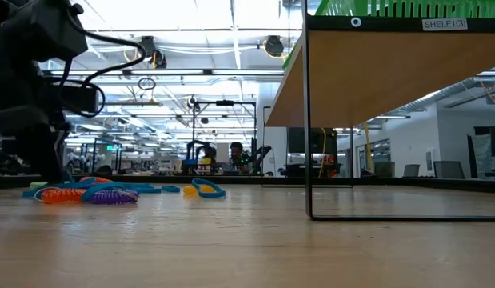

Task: Pick & Place Office Desk Supplies
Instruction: Put the blue rubber band into the middle green bin

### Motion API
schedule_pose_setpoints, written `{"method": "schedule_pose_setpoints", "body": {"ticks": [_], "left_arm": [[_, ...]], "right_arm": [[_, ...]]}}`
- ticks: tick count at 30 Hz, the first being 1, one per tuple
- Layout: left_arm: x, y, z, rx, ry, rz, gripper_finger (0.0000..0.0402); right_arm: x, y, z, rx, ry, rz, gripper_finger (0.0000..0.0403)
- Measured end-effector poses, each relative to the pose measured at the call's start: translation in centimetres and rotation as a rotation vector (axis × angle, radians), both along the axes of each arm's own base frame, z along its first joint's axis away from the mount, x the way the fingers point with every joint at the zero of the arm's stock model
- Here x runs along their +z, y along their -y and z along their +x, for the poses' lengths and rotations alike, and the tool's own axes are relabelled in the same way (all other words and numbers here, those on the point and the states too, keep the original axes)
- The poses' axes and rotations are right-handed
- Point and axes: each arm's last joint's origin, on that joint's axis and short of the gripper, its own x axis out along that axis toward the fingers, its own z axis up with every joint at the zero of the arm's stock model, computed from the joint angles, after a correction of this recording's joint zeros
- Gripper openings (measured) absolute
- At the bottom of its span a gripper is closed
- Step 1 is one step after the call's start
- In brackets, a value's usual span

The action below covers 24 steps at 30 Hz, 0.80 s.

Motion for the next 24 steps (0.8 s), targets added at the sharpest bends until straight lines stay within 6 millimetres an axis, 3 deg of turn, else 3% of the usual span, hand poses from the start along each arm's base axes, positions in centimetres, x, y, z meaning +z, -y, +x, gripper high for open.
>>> {"method": "schedule_pose_setpoints", "body": {"ticks": [4,10,18,24], "left_arm": [[1.0,0.2,0.6,-0.018,0.018,0.000,0.0013],[4.1,0.5,1.9,-0.057,0.045,0.045,0.0014],[10.7,0.8,4.7,-0.164,0.244,0.285,0.0006],[15.6,0.6,7.7,-0.240,0.553,0.551,0.0020]], "right_arm": [[0.0,0.0,0.0,0.000,0.000,0.000,0.0196],[0.0,0.0,0.0,0.000,0.000,0.000,0.0196],[0.3,0.0,0.2,-0.001,0.042,0.005,0.0196],[0.2,0.2,1.6,0.000,0.058,0.038,0.0196]]}}
